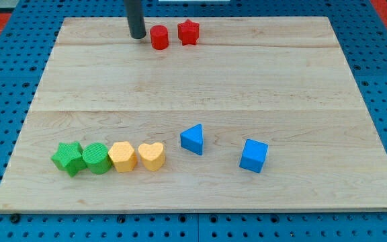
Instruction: Move the blue triangle to the bottom center
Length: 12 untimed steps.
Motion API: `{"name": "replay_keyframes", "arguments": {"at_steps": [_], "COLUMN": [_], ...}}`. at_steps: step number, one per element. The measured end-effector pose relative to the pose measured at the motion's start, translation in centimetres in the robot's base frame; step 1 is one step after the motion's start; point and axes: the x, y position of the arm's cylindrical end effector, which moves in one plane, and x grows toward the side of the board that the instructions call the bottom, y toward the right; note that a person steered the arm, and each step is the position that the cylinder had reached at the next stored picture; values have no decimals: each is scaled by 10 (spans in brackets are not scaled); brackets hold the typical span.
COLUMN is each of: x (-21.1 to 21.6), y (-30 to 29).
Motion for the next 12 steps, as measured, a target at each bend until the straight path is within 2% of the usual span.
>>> {"name": "replay_keyframes", "arguments": {"at_steps": [2, 3, 4, 9, 10, 11, 12], "x": [0, -13, -51, -50, -49, -9, 53], "y": [26, 31, 25, 28, 13, -29, -35]}}
